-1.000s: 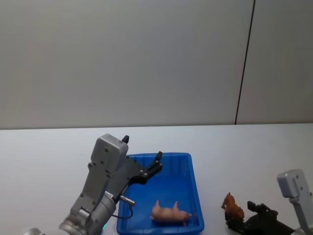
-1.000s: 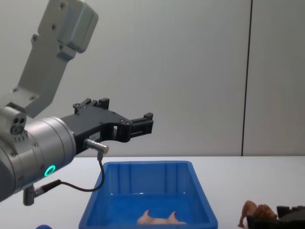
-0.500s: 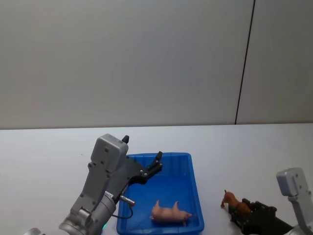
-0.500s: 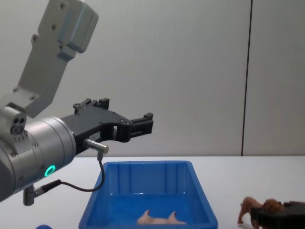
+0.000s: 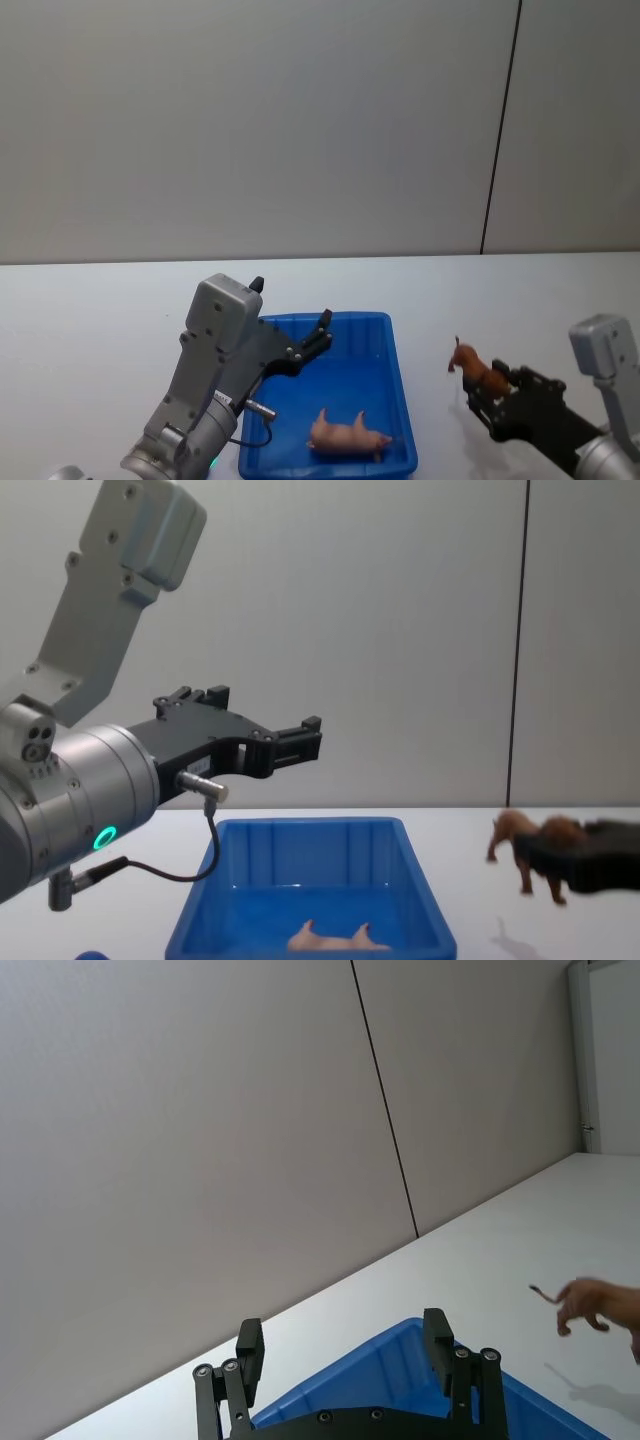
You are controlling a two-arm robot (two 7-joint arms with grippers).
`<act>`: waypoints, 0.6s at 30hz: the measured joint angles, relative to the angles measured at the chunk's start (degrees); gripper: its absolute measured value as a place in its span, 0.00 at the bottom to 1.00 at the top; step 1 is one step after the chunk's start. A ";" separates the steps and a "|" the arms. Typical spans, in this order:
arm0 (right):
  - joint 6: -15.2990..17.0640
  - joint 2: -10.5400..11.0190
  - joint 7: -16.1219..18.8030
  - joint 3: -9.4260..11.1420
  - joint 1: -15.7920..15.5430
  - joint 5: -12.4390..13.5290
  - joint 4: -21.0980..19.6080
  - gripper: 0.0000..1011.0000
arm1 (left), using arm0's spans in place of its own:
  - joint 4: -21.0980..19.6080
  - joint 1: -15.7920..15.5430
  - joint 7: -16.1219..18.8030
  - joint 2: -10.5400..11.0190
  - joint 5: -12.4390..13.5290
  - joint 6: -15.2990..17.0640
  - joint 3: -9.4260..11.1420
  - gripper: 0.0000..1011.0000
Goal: Pick up the two dolls from the table and place them into the box.
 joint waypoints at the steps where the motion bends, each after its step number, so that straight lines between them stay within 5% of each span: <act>1: -0.46 -0.08 0.03 -0.02 0.26 -0.27 -0.56 0.43 | 0.00 0.00 0.00 0.00 0.00 0.00 0.00 0.99; 11: -1.49 -1.67 3.27 -0.64 3.05 -0.98 -2.87 0.43 | 0.00 0.00 0.00 0.00 0.00 0.00 0.00 0.99; 18: 0.81 -3.65 5.92 -1.54 5.53 -0.53 -2.51 0.43 | 0.00 0.00 0.00 0.00 0.00 0.00 0.00 0.99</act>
